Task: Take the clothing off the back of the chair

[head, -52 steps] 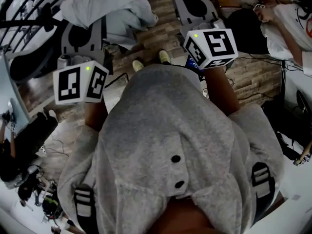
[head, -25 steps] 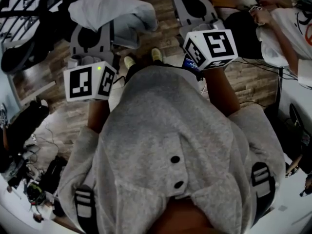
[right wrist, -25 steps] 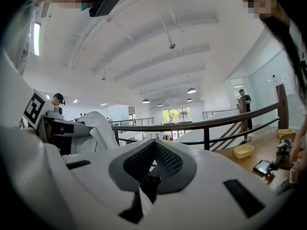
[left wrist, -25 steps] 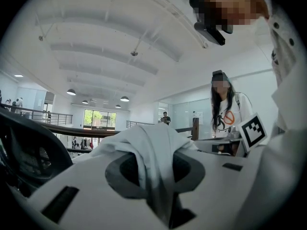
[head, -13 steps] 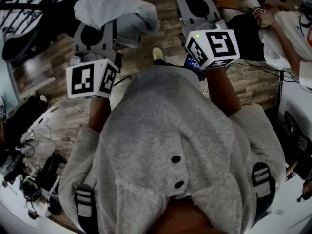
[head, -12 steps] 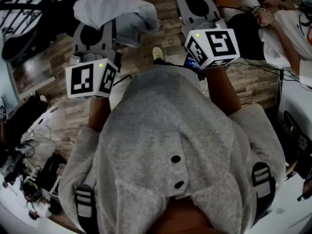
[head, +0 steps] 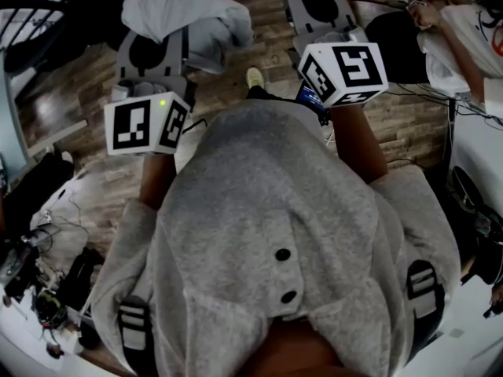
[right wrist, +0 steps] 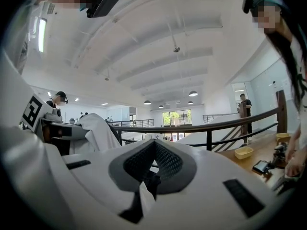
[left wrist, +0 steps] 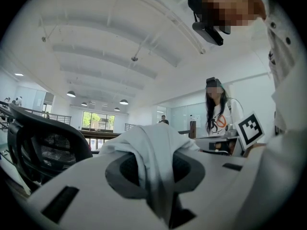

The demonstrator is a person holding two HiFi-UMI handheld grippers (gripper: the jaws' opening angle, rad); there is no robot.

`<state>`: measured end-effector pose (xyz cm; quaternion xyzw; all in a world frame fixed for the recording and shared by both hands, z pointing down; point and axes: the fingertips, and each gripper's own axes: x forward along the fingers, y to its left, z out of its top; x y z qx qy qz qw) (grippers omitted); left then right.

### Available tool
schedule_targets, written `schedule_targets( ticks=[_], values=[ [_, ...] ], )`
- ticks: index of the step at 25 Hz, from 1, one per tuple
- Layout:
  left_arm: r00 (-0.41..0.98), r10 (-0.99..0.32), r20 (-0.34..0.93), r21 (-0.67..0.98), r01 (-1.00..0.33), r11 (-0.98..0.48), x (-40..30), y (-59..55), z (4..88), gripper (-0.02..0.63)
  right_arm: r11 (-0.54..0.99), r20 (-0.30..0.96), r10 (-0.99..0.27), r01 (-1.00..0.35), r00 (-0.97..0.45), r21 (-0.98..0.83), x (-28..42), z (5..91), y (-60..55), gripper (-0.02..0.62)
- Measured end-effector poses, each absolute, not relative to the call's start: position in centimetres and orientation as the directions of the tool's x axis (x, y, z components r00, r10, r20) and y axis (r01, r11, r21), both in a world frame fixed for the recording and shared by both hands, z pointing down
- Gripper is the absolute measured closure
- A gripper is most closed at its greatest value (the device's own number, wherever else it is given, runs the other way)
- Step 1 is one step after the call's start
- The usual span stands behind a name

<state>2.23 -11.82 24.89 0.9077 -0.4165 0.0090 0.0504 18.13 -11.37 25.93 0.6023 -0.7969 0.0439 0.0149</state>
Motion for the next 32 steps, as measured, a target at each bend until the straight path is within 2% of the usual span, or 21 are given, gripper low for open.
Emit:
schedule_targets(
  ticks=[13, 32],
  values=[
    [0.668, -0.743, 0.03, 0.108, -0.742, -0.662, -1.7, -7.7, 24.7, 0.517, 0.266, 0.084, -0.96, -0.964, -0.266, -0.021, 13.9, 25.7, -7.2, 0.584],
    [0.609, -0.793, 0.028, 0.113, -0.79, -0.602, -6.5, -0.7, 25.1, 0.515, 0.27, 0.107, -0.957, -0.963, -0.27, -0.017, 10.5, 26.5, 0.4, 0.583]
  ],
)
